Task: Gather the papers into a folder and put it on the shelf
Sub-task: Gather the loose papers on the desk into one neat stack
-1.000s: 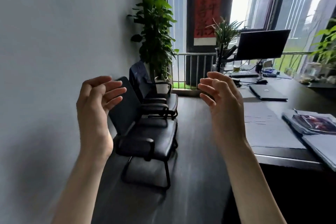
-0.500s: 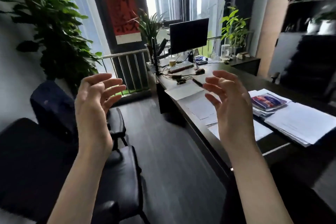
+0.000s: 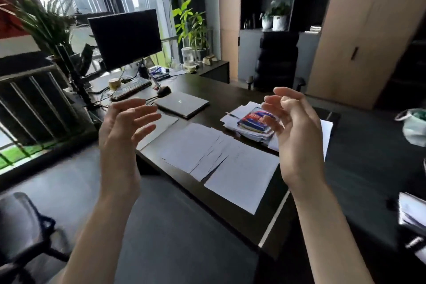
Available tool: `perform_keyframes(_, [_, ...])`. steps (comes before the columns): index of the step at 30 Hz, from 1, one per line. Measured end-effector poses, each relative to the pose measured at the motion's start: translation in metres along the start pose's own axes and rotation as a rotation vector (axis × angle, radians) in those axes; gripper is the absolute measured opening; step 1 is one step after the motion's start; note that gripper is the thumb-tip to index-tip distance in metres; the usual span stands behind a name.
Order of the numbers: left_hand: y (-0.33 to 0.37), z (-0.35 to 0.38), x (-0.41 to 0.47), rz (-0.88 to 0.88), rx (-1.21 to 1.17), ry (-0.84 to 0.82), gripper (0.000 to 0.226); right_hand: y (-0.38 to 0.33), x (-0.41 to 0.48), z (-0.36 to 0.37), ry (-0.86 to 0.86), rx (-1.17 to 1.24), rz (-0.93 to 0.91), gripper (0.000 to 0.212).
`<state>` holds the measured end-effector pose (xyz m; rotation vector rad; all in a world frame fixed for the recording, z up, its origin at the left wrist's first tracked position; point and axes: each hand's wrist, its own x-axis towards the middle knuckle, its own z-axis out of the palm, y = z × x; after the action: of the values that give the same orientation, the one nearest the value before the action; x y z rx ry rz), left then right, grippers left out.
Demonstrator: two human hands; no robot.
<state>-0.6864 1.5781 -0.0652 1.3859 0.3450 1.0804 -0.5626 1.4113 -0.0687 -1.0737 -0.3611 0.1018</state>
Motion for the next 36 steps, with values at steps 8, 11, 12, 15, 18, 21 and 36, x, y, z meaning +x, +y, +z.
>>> perform_keyframes(8, [-0.084, 0.037, 0.128, -0.113, -0.009, -0.162, 0.020, 0.064, 0.110, 0.017, 0.168, -0.116, 0.033, 0.022])
perform_keyframes(11, [-0.114, 0.048, 0.160, -0.189, 0.000, -0.195, 0.020, 0.086, 0.139, 0.018, 0.226, -0.168, 0.076, 0.021])
perform_keyframes(12, [-0.123, 0.050, 0.171, -0.210, 0.004, -0.205, 0.021, 0.094, 0.147, 0.018, 0.245, -0.184, 0.088, 0.020])
perform_keyframes(15, [-0.155, 0.052, 0.203, -0.275, 0.027, -0.251, 0.021, 0.119, 0.168, 0.019, 0.316, -0.215, 0.135, 0.020])
perform_keyframes(18, [-0.191, 0.046, 0.233, -0.344, 0.043, -0.294, 0.021, 0.148, 0.187, 0.021, 0.390, -0.235, 0.179, 0.019])
perform_keyframes(21, [-0.239, 0.034, 0.262, -0.424, 0.105, -0.370, 0.019, 0.191, 0.201, 0.023, 0.492, -0.234, 0.247, 0.020])
perform_keyframes(36, [-0.484, -0.026, 0.379, -0.838, 0.753, -0.621, 0.035, 0.404, 0.220, 0.046, 0.795, -0.381, 0.823, 0.040])
